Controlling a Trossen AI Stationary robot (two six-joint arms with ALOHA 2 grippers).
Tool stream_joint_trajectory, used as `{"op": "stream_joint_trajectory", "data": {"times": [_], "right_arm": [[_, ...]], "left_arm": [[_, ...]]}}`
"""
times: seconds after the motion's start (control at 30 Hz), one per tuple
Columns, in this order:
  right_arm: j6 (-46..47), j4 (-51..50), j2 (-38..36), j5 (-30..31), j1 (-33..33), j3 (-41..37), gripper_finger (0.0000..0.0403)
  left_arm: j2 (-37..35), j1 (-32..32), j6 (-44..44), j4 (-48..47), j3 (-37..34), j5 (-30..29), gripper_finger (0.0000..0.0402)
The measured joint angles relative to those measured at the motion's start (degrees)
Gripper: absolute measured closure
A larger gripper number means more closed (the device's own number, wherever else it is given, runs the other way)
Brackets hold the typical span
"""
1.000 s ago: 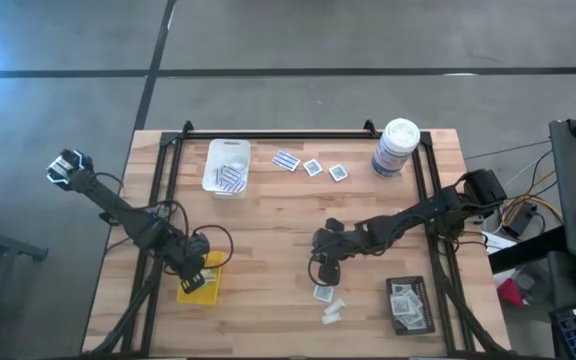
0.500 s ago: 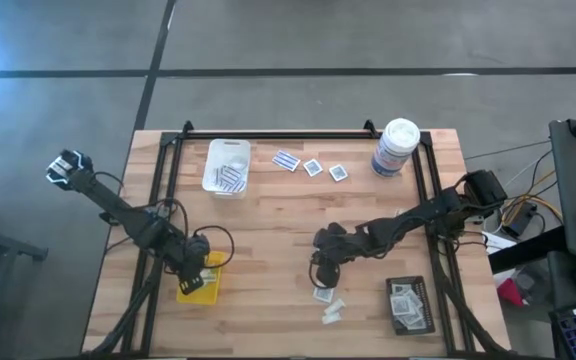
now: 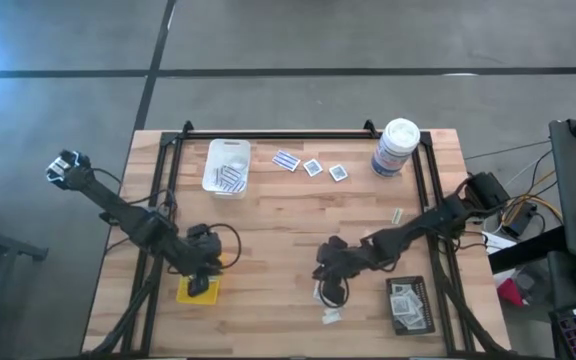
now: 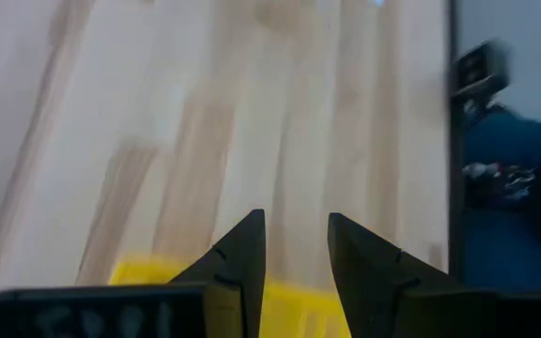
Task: Pick & Place First Aid Supplies
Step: Put the towelette pack into the black bin
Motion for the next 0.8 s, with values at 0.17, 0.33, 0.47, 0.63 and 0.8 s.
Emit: {"op": "stream_joint_trajectory", "data": {"times": [0.17,0.33,0.47,0.63,0.8], "right_arm": [[2.69,0.35,0.00,0.07,1.81,0.02,0.0349],[5.10,0.48,0.00,2.20,3.54,0.02,0.0349],[7.88,0.47,0.00,4.53,4.99,0.02,0.0349],[13.04,0.54,0.00,4.80,6.60,0.02,0.0349],[16.95,0.63,0.00,8.34,8.85,0.02,0.0349]], "left_arm": [[1.06,1.03,9.25,7.48,-0.05,-4.91,0.0291],[2.72,2.08,16.18,11.60,-0.11,-12.53,0.0291],[4.85,3.07,20.42,14.51,-0.13,-14.84,0.0291],[9.48,3.91,26.29,20.68,-0.14,-15.25,0.0292],[14.64,4.64,31.65,27.36,-0.15,-15.21,0.0292]]}}
